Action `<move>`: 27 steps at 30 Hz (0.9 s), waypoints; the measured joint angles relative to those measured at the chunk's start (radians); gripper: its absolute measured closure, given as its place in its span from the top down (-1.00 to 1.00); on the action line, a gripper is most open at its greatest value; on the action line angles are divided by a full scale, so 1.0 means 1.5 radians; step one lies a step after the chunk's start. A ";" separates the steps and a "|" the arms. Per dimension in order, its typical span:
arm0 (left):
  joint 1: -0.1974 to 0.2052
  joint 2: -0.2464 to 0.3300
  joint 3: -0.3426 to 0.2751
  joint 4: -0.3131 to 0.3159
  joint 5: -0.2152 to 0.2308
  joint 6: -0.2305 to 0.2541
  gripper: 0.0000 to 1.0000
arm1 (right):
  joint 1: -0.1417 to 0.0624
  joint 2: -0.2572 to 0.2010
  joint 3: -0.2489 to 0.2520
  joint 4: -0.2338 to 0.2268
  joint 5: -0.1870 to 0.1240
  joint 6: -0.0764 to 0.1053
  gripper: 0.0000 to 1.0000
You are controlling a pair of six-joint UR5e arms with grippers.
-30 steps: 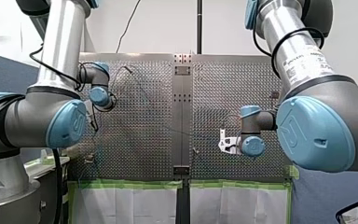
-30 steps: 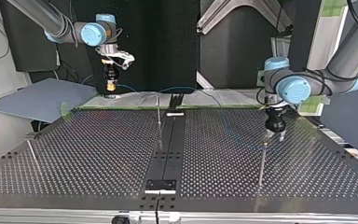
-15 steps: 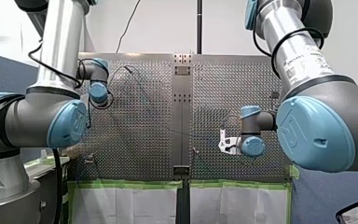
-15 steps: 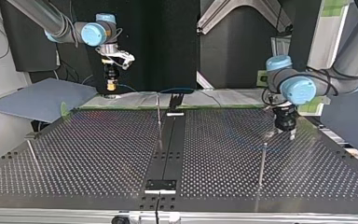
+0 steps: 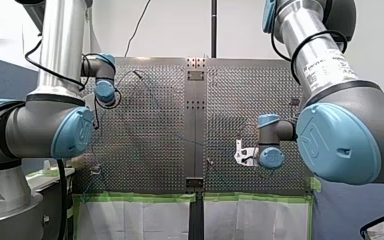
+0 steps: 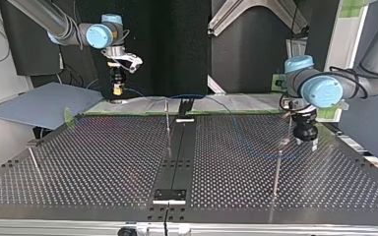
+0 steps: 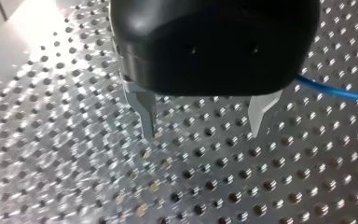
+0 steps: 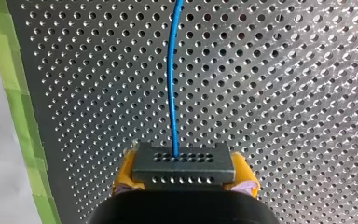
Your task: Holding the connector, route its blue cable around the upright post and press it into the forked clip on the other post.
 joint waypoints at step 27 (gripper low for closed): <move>0.000 0.041 -0.005 -0.072 0.105 -0.015 0.96 | 0.000 0.005 0.000 -0.001 0.000 -0.001 -0.99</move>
